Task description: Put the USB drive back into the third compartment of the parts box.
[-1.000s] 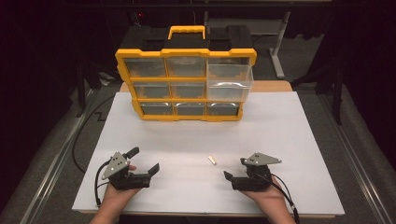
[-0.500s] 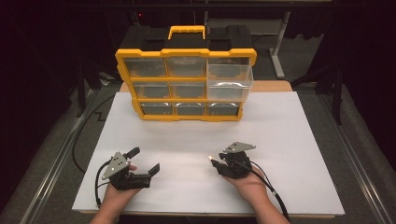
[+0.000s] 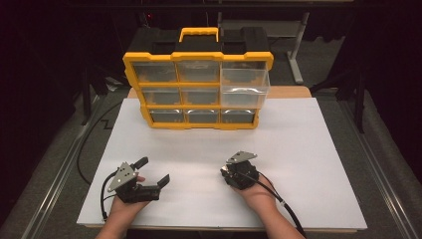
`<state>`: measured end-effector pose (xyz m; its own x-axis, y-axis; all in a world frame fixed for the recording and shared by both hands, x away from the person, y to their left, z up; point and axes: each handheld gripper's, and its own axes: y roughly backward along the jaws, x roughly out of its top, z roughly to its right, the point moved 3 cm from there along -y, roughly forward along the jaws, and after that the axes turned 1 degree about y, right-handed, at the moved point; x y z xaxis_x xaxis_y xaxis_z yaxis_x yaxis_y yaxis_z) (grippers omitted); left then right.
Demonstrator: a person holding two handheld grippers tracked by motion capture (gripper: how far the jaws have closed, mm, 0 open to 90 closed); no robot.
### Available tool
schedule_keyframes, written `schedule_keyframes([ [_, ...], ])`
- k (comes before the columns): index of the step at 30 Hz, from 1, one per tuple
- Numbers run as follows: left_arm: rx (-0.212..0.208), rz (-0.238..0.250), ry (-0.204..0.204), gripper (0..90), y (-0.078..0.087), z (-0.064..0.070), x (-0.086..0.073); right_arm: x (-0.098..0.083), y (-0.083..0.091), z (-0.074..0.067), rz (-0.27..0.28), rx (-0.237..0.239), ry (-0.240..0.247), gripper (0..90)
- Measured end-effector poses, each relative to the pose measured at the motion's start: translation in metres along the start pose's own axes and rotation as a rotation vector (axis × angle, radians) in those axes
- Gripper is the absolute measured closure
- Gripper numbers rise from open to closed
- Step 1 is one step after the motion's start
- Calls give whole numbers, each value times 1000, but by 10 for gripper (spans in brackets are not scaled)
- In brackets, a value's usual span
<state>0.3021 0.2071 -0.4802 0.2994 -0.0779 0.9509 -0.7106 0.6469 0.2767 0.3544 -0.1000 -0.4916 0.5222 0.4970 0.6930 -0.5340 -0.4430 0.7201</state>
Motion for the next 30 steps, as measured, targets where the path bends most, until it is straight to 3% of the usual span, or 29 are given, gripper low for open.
schedule_keyframes([
  [7,1,1,-1,2,0,1,1,0,-2,1,0,3,3,736],
  [11,8,4,9,2,1,-1,1,-1,-2,2,17,11,5,801],
  [18,0,-2,2,2,0,0,0,0,-2,4,12,33,14,802],
  [25,-4,3,10,2,1,-1,0,1,-1,4,14,35,53,803],
  [30,-7,7,11,2,3,-1,0,0,12,6,49,39,65,803],
])
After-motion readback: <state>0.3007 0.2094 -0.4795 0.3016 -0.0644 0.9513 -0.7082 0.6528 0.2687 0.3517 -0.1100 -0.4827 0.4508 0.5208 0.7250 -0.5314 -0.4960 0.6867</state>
